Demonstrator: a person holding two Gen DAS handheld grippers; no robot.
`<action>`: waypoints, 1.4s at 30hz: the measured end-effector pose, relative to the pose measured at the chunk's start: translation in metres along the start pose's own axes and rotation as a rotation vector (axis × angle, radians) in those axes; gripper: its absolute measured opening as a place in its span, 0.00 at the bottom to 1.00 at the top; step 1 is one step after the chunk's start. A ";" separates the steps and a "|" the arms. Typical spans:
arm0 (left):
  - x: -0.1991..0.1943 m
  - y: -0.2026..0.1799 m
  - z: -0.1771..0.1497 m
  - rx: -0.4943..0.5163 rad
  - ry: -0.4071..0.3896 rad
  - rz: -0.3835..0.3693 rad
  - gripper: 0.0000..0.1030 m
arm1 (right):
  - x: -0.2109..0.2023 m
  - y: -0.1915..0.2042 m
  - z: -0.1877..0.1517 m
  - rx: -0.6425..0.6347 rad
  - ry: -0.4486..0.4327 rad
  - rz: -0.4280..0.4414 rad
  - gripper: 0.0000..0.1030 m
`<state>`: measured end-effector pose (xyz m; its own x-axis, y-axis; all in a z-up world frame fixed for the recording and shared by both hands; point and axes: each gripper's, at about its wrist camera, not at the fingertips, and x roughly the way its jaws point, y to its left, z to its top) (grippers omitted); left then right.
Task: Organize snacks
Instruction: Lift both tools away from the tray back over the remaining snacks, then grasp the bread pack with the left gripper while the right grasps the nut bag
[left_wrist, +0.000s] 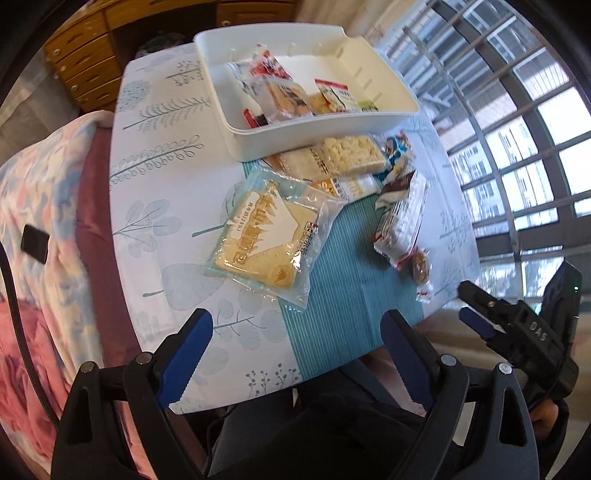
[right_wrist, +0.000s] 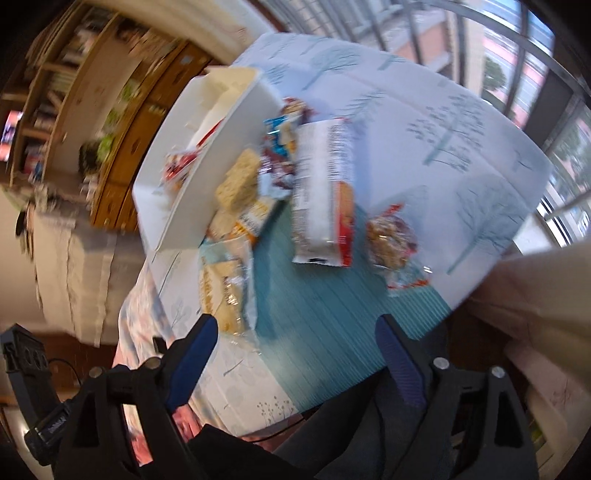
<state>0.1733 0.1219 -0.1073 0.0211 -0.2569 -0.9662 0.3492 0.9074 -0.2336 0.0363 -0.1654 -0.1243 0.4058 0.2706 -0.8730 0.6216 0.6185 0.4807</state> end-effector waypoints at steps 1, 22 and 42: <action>0.004 -0.001 0.001 0.009 0.009 0.003 0.89 | -0.001 -0.005 -0.001 0.021 -0.007 -0.006 0.86; 0.118 -0.004 0.068 0.040 0.283 0.140 0.94 | 0.058 -0.074 0.038 0.305 0.145 -0.150 0.86; 0.203 0.010 0.109 -0.021 0.436 0.215 0.94 | 0.115 -0.056 0.086 0.167 0.318 -0.310 0.64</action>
<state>0.2830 0.0426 -0.2941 -0.3053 0.0960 -0.9474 0.3611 0.9323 -0.0219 0.1062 -0.2321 -0.2447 -0.0256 0.3205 -0.9469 0.7907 0.5861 0.1770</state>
